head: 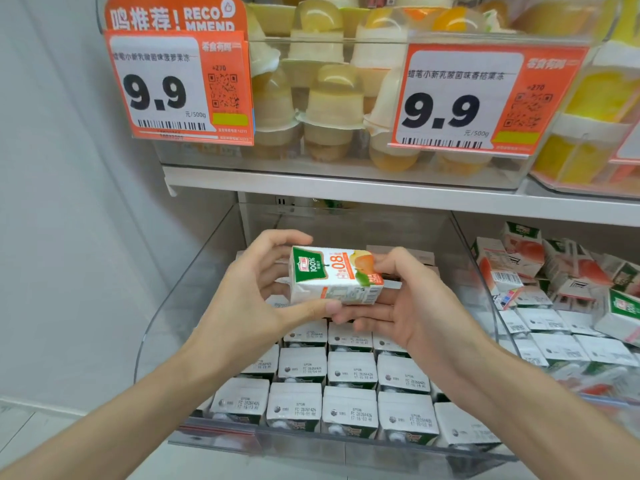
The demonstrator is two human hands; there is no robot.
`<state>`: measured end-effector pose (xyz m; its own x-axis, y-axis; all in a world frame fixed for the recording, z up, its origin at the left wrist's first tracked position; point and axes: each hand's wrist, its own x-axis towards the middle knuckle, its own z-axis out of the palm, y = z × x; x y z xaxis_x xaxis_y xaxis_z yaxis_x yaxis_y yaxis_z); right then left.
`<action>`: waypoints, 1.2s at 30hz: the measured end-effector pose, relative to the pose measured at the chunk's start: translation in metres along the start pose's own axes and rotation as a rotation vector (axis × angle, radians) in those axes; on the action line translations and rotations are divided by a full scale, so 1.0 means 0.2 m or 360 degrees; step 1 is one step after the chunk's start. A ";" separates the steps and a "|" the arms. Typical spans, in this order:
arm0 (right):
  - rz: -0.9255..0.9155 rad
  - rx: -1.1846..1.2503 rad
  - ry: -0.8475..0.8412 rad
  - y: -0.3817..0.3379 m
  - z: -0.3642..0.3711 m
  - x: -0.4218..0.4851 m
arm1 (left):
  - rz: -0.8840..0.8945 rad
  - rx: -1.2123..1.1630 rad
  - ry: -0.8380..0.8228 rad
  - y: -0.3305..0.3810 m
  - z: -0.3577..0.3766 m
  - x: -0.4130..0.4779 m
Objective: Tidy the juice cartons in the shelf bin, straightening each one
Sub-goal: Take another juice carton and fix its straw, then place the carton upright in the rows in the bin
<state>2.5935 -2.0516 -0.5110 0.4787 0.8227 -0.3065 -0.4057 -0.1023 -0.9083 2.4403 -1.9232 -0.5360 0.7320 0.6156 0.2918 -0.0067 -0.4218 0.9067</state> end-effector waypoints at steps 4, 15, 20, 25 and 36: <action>0.0012 -0.0259 -0.0059 0.03 0.00 0.02 | -0.0015 -0.0116 0.0072 0.01 0.00 0.00; -0.1052 -0.1466 0.0013 0.11 -0.05 0.01 | 0.0021 -0.0009 0.0254 0.01 0.11 0.02; -0.1006 -0.1514 0.0069 0.07 -0.14 0.04 | 0.0160 0.0158 -0.0020 0.01 0.10 0.07; -0.0949 -0.1574 0.0049 0.04 -0.19 0.04 | 0.0267 0.0291 -0.0213 0.03 0.11 0.13; -0.0771 -0.2222 0.0575 -0.09 -0.30 -0.02 | 0.0185 0.0375 -0.0058 0.09 0.17 0.34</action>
<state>2.6450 -2.0860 -0.5103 0.5884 0.7757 0.2282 0.7809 -0.4720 -0.4091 2.5125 -1.9113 -0.5094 0.7598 0.5314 0.3747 0.0635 -0.6342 0.7705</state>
